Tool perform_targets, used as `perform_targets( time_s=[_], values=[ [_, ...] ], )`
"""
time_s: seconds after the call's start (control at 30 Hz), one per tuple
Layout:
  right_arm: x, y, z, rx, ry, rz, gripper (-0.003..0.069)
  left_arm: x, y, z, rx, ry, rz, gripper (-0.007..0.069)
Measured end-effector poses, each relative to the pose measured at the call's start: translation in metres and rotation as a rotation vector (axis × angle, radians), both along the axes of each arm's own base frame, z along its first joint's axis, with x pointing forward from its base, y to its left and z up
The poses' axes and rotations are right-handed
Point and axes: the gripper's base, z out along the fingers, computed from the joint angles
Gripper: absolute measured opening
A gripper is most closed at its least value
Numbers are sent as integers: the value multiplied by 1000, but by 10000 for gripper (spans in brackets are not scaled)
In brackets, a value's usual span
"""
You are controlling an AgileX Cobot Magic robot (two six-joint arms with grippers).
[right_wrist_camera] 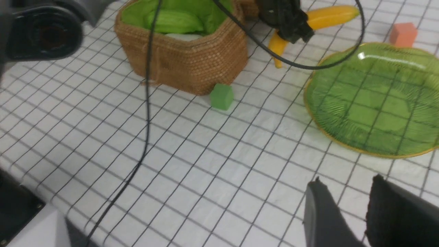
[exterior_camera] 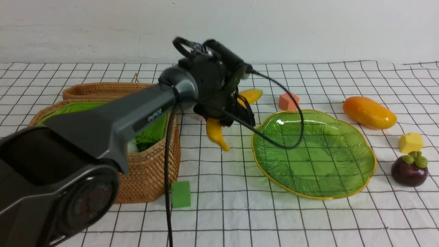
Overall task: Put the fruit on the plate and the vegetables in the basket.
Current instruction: Use the left arm to grab a banana and put it into the right plate
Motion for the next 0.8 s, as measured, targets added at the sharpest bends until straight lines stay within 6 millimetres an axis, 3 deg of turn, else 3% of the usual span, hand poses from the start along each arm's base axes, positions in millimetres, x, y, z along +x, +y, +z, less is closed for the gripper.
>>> perform_targets(
  time_s=[0.13,0.17,0.23,0.27,0.37,0.4,0.53,0.63,0.77,0.8],
  values=[
    [5,-4,2,-2,-36,-66,225,-16,-9,42,-44,-83,-74,312],
    [6,-7,2,-8,-36,-102,225,-28,-20,56,-51,-104,-162,312],
    [8,-10,1,-11,-27,-139,225,-40,-34,62,-53,-107,-262,312],
    [8,-12,0,-16,-14,-171,225,-52,-50,62,-57,-94,-368,312],
    [9,-18,-3,-21,35,-241,225,-67,-74,50,-61,-51,-517,312],
    [9,-19,-6,-23,72,-268,227,-75,-92,33,-67,-18,-601,312],
    [6,-20,-11,-40,133,-272,227,-71,-108,-3,-42,-8,-653,312],
    [5,-19,-11,-28,141,-264,227,-66,-111,-14,-24,-24,-654,312],
    [4,-16,-10,-1,156,-235,231,-61,-112,-15,-31,-72,-653,412],
    [4,-16,-10,1,157,-234,232,-61,-112,-11,-37,-86,-653,496]
  ],
)
